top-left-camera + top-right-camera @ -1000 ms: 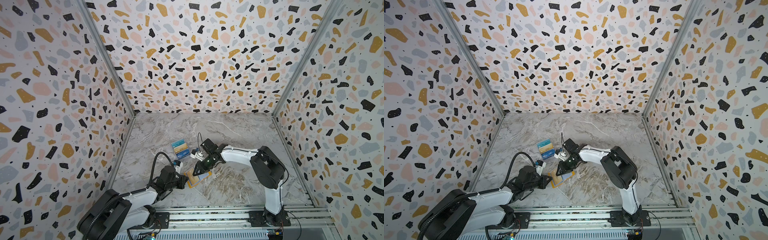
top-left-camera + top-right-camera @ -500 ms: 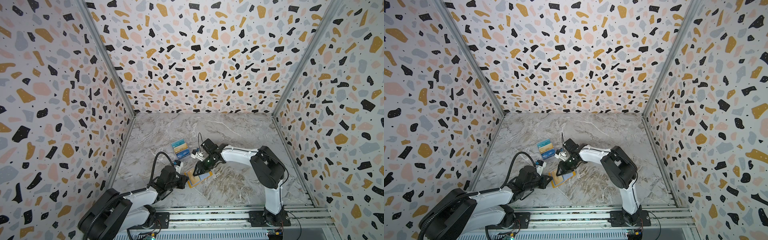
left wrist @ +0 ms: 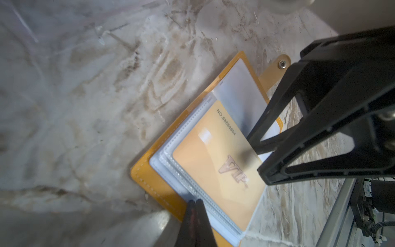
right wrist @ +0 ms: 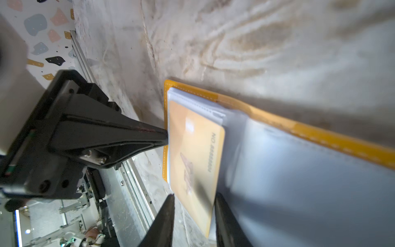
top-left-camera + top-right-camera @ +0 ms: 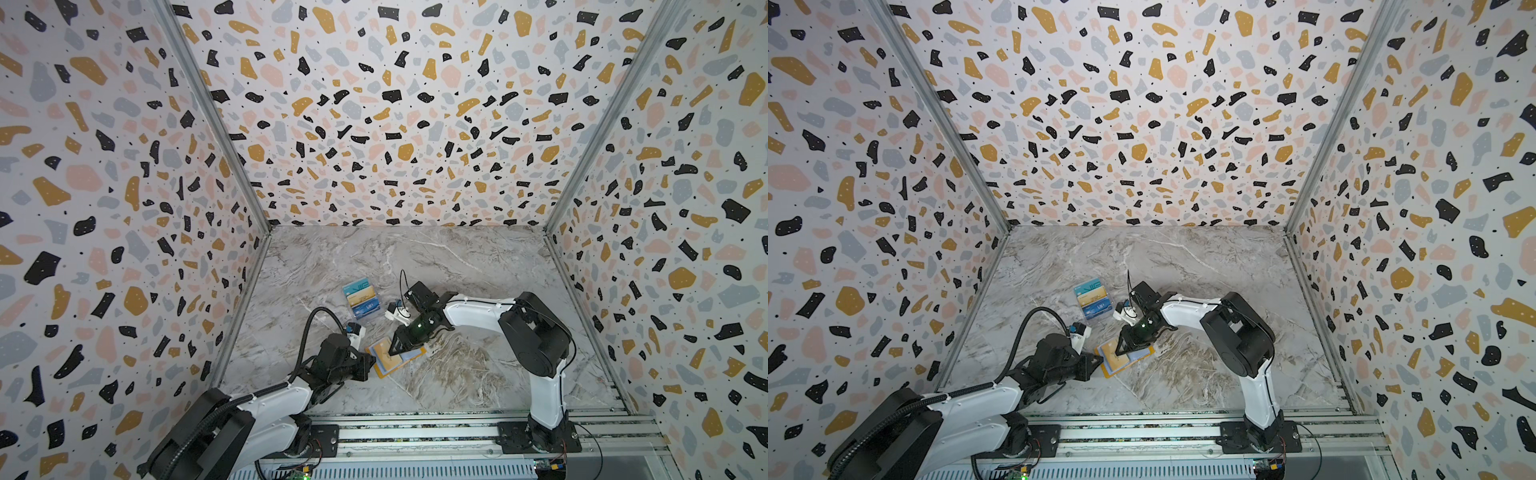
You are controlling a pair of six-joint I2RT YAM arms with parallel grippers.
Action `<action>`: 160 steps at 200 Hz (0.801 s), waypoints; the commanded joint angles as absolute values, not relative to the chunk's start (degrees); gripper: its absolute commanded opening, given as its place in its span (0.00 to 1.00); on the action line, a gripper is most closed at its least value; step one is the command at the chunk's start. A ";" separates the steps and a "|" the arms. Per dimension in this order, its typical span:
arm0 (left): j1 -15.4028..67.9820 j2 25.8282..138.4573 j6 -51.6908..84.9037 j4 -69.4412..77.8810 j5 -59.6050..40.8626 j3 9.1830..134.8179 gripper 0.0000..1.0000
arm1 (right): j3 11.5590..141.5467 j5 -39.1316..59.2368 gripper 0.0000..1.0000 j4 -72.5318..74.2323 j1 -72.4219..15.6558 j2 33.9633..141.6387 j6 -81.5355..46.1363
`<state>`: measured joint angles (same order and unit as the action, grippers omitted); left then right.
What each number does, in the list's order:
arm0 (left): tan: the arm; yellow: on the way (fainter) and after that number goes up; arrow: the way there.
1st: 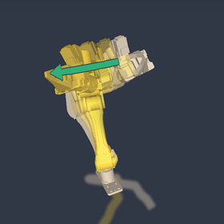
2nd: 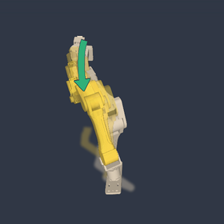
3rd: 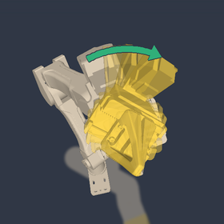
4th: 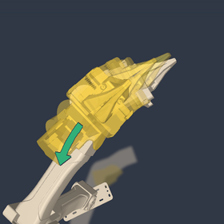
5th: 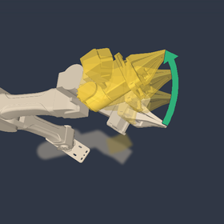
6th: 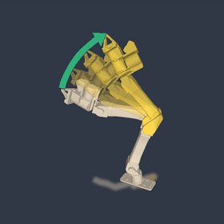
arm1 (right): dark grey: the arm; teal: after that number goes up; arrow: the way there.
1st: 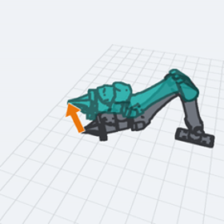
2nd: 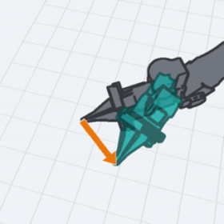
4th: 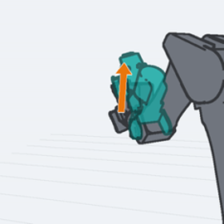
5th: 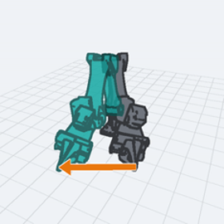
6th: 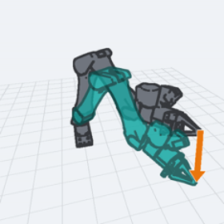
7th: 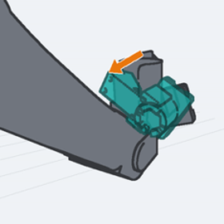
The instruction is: Take the credit cards out of the card holder
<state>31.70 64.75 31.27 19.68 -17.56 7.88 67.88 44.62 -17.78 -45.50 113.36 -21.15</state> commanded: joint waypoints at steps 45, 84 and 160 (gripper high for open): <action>32.08 72.77 29.16 17.80 -18.98 10.28 0.00 | 65.04 54.19 0.25 -10.16 -44.47 110.44 -23.20; 32.08 70.43 29.40 17.23 -18.50 9.43 0.00 | 65.00 54.40 0.24 -10.01 -44.38 109.34 -23.61; 32.08 69.88 29.27 16.88 -18.27 9.35 0.00 | 66.06 55.37 0.23 -8.93 -43.24 108.37 -24.88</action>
<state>31.68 69.38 30.44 20.95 -17.80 10.66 64.60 53.12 -11.51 -43.20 111.57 -24.43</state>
